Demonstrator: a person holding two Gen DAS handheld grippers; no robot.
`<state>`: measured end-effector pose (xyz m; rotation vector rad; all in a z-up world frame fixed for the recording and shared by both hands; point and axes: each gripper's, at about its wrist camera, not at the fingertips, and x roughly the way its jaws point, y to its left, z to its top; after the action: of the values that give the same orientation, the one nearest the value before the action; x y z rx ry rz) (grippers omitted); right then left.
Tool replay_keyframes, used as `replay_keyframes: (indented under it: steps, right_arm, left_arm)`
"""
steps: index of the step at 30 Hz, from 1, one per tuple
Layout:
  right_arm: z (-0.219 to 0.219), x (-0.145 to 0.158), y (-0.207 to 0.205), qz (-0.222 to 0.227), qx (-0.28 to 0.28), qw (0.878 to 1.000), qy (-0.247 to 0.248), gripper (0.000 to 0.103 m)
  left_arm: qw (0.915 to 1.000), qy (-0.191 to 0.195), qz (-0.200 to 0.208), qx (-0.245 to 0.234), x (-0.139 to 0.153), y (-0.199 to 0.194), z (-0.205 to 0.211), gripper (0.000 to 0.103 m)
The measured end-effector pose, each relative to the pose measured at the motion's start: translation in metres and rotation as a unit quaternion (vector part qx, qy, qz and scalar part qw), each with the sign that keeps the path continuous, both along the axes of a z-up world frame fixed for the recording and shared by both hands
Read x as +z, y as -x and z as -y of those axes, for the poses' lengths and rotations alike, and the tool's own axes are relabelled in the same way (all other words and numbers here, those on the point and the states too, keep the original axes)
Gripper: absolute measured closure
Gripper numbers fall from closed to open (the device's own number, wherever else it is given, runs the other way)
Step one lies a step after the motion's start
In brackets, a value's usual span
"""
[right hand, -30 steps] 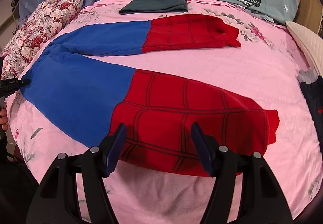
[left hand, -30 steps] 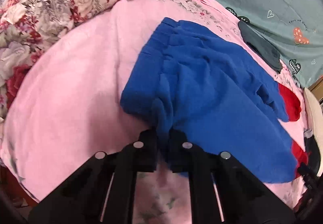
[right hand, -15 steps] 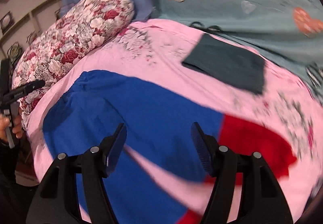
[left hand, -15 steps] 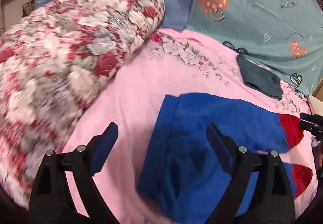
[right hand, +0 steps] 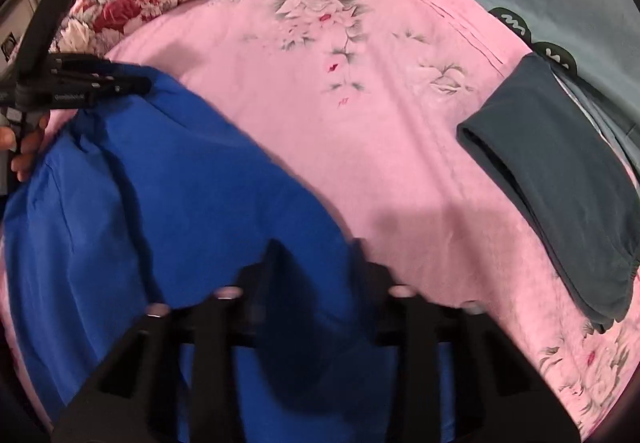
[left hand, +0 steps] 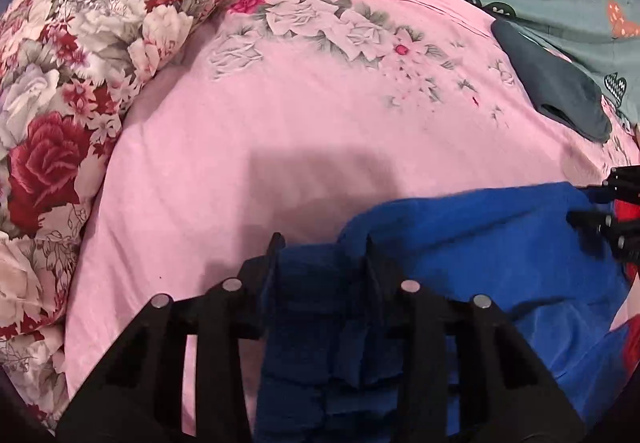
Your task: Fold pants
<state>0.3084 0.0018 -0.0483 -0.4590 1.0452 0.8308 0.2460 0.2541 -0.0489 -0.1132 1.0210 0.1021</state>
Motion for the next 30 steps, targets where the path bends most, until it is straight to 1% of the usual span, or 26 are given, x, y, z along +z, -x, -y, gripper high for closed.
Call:
replay_keyframes:
  steps: [1, 3, 5, 7, 8, 9, 11, 13, 14, 16, 18, 19, 20, 21, 23, 25, 26, 28, 30]
  right_arm:
    - [0.003, 0.003, -0.002, -0.011, -0.005, 1.0, -0.014, 0.097]
    - [0.005, 0.011, 0.002, 0.0, -0.01, 1.0, -0.022, 0.097]
    - [0.005, 0.023, 0.012, 0.017, -0.004, 1.0, -0.024, 0.097]
    - [0.006, 0.038, 0.022, 0.033, -0.001, 0.999, -0.038, 0.097]
    - [0.007, 0.044, 0.024, 0.042, -0.003, 0.998, -0.044, 0.097]
    - [0.009, 0.052, 0.028, 0.054, -0.008, 0.997, -0.049, 0.097]
    - [0.014, 0.069, 0.038, 0.071, -0.013, 0.995, -0.065, 0.097]
    - [0.018, 0.091, 0.062, 0.099, -0.005, 0.992, -0.08, 0.097]
    - [0.02, 0.101, 0.076, 0.111, 0.001, 0.99, -0.087, 0.097]
    - [0.028, 0.119, 0.119, 0.134, 0.026, 0.985, -0.101, 0.097]
    - [0.034, 0.126, 0.165, 0.148, 0.054, 0.982, -0.106, 0.097]
    - [0.036, 0.122, 0.192, 0.146, 0.072, 0.981, -0.106, 0.097]
    - [0.036, 0.114, 0.212, 0.139, 0.084, 0.981, -0.103, 0.097]
    - [0.036, 0.102, 0.229, 0.124, 0.092, 0.983, -0.099, 0.097]
    - [0.033, 0.067, 0.259, 0.088, 0.104, 0.988, -0.076, 0.097]
    - [0.031, 0.033, 0.275, 0.059, 0.096, 0.992, -0.059, 0.097]
    - [0.032, 0.023, 0.28, 0.047, 0.09, 0.993, -0.06, 0.097]
    - [0.035, 0.015, 0.282, 0.044, 0.073, 0.994, -0.072, 0.096]
    - [0.038, 0.019, 0.281, 0.045, 0.058, 0.993, -0.087, 0.097]
  left_arm:
    - [1.0, -0.001, 0.002, -0.001, 0.002, 0.001, 0.001, 0.066]
    - [1.0, -0.003, 0.005, -0.004, 0.008, 0.001, 0.002, 0.066]
    - [0.9999, 0.0, 0.014, -0.001, 0.019, 0.005, 0.001, 0.066]
    - [0.9997, 0.011, 0.02, 0.003, 0.03, 0.007, -0.002, 0.066]
    - [0.9994, 0.025, 0.023, 0.007, 0.036, 0.009, -0.006, 0.066]
    - [0.9991, 0.032, 0.027, 0.009, 0.039, 0.01, -0.007, 0.066]
    - [0.9983, 0.037, 0.043, 0.01, 0.053, 0.02, -0.006, 0.066]
    - [0.9974, 0.036, 0.062, 0.007, 0.067, 0.036, -0.003, 0.066]
    - [0.9964, 0.037, 0.076, 0.003, 0.078, 0.051, -0.001, 0.066]
    - [0.9949, 0.037, 0.094, -0.004, 0.09, 0.078, 0.001, 0.066]
    - [0.9936, 0.04, 0.105, -0.014, 0.096, 0.113, 0.002, 0.065]
    - [0.9938, 0.039, 0.103, -0.019, 0.094, 0.134, 0.003, 0.064]
    - [0.9943, 0.037, 0.098, -0.023, 0.089, 0.145, 0.004, 0.062]
    - [0.9953, 0.033, 0.087, -0.026, 0.08, 0.161, 0.005, 0.06]
    - [0.9975, 0.024, 0.061, -0.028, 0.058, 0.18, 0.007, 0.055]
    - [0.9987, 0.024, 0.037, -0.025, 0.036, 0.193, 0.007, 0.053]
    - [0.9989, 0.028, 0.03, -0.021, 0.027, 0.199, 0.006, 0.052]
    - [0.9987, 0.042, 0.026, -0.011, 0.019, 0.209, 0.001, 0.049]
    - [0.9977, 0.061, 0.031, -0.003, 0.02, 0.215, -0.002, 0.047]
